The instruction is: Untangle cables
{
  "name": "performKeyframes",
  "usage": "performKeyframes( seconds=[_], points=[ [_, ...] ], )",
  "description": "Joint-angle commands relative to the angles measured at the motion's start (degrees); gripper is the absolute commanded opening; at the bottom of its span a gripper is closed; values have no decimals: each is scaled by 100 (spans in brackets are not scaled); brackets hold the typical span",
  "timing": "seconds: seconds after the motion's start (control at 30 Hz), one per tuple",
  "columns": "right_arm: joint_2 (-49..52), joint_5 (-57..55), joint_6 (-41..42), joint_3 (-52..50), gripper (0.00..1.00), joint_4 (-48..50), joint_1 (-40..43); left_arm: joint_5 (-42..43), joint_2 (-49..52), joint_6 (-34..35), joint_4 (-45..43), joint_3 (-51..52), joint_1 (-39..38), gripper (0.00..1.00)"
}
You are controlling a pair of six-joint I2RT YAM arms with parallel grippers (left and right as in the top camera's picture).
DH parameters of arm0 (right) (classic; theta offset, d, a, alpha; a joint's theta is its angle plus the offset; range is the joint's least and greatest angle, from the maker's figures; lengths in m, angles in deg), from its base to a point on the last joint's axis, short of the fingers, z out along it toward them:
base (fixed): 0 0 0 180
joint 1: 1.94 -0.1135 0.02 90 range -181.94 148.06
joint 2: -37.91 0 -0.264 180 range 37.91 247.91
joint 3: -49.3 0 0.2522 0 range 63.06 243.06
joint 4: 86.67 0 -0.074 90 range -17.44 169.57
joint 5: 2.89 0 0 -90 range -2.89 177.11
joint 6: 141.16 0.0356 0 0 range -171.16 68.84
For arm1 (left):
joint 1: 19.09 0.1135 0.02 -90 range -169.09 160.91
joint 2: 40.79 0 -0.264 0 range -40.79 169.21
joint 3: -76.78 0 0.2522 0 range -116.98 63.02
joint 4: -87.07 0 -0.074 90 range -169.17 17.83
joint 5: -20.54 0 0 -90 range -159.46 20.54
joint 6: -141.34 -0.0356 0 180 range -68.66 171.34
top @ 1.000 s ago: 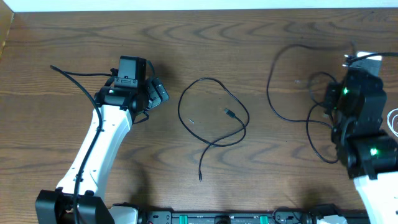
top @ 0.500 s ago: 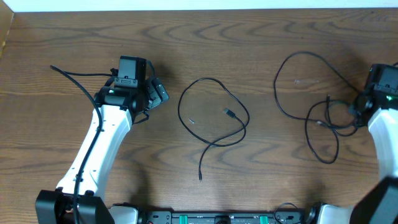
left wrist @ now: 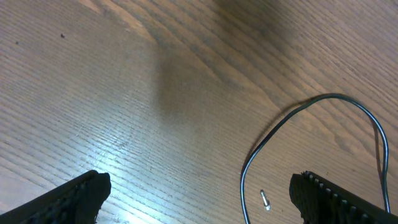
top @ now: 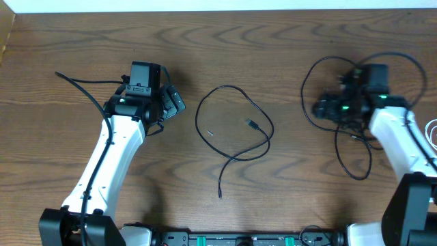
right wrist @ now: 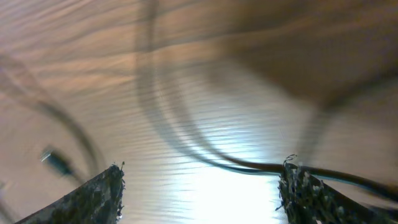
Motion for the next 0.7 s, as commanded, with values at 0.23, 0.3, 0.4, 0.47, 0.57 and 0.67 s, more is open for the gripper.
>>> performKeyframes(
  seconds=[0.23, 0.3, 0.4, 0.47, 0.57, 0.67],
  points=[
    [553, -1108, 273, 7, 75, 350, -2208, -72, 50, 7, 20, -72, 31, 98],
    [846, -1213, 273, 7, 73, 472, -2452, -72, 50, 4, 20, -72, 31, 98],
    [1388, -1226, 273, 7, 70, 719, -2826, -72, 50, 7, 17, -72, 28, 98],
    [1663, -1235, 269, 7, 68, 844, -3067, -72, 50, 7, 20, -72, 31, 98],
    [1803, -1473, 271, 9, 53, 876, -3276, -72, 50, 7, 20, -72, 28, 98],
    [1779, -1836, 269, 11, 1, 890, -3331, -72, 50, 7, 17, -72, 31, 98]
  ],
)
